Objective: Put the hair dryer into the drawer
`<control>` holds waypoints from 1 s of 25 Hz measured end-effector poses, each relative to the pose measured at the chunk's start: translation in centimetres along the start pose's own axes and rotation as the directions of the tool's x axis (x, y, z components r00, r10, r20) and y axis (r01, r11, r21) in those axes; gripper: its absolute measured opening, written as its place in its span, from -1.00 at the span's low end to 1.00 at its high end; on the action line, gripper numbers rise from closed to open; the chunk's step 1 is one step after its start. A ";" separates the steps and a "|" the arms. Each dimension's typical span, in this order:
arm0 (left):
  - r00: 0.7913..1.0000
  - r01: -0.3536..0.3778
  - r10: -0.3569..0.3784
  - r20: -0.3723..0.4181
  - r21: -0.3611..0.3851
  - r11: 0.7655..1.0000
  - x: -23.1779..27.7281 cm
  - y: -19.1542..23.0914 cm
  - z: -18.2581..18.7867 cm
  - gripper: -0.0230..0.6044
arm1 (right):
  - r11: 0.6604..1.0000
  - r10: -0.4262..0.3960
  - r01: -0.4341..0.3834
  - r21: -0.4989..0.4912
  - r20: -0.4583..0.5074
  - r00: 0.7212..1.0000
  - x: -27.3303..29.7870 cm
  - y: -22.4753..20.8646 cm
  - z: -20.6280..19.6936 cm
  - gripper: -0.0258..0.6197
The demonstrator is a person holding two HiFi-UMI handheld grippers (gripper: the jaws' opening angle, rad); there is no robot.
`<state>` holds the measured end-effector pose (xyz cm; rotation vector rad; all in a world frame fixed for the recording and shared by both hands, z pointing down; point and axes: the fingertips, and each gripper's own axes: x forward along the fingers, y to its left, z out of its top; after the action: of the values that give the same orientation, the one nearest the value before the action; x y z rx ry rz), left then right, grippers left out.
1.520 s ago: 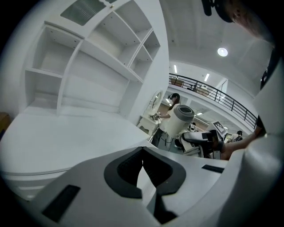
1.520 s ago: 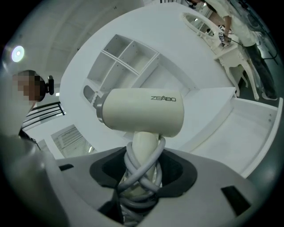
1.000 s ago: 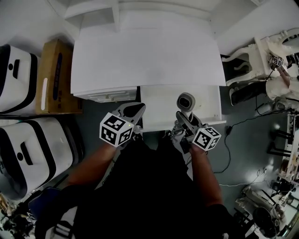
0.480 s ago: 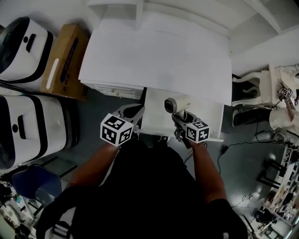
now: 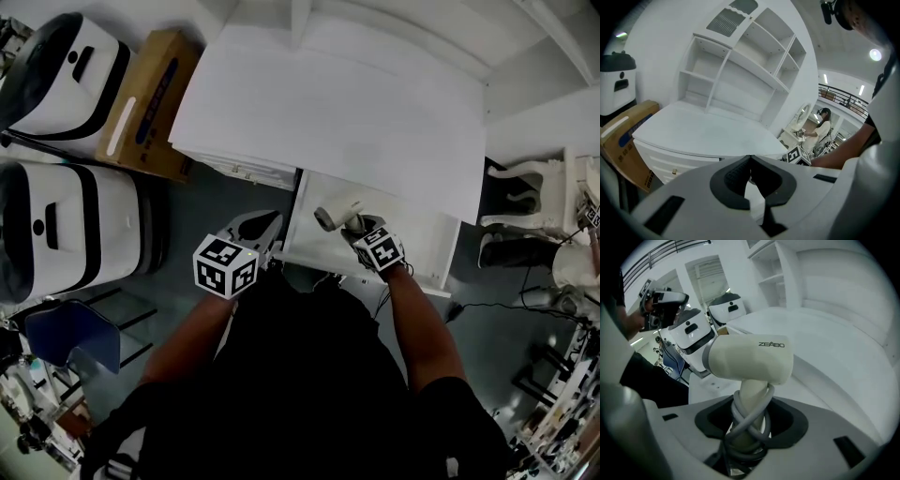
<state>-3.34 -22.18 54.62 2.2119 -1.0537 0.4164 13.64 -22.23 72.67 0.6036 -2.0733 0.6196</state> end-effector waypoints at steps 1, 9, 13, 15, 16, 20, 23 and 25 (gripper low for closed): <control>1.000 -0.008 0.008 -0.001 -0.004 1.000 0.0 -0.1 -0.1 -0.90 | 1.000 0.005 -0.006 -0.015 -0.023 1.000 0.6 -0.2 -0.5 -0.25; 0.997 -0.064 0.064 -0.031 -0.011 0.998 -0.2 -0.1 -1.1 -0.90 | 0.988 -0.054 0.034 -0.149 -0.131 0.990 4.5 -2.3 -1.4 -0.25; 0.995 -0.087 0.086 -0.040 -0.007 0.996 -0.2 0.5 -1.1 -0.90 | 0.983 -0.082 0.049 -0.178 -0.182 0.980 6.1 -3.0 -1.7 -0.25; 0.995 -0.089 0.089 -0.043 -0.006 0.996 -0.1 0.7 -1.0 -0.90 | 0.982 -0.094 0.059 -0.179 -0.197 0.976 6.5 -3.4 -1.8 -0.25; 0.995 -0.090 0.090 -0.045 -0.007 0.996 -0.1 0.8 -1.0 -0.90 | 0.983 -0.097 0.062 -0.175 -0.198 0.975 6.6 -3.4 -1.7 -0.25; 0.994 -0.090 0.089 -0.060 -0.009 0.996 0.2 1.2 -1.0 -0.90 | 0.985 -0.096 0.064 -0.159 -0.204 0.974 7.4 -3.5 -1.6 -0.25; 0.993 -0.071 0.070 -0.094 -0.013 0.997 1.1 0.8 -1.7 -0.90 | 0.987 -0.090 0.058 -0.150 -0.214 0.973 7.8 -3.7 -1.9 -0.25; 0.992 -0.057 0.054 -0.113 -0.018 0.998 1.6 0.5 -2.0 -0.90 | 0.987 -0.090 0.058 -0.148 -0.219 0.972 7.8 -3.8 -2.0 -0.25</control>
<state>-2.73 -21.95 57.14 2.1187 -1.0562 0.5454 13.23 -25.28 81.03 0.5031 -1.8550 0.4709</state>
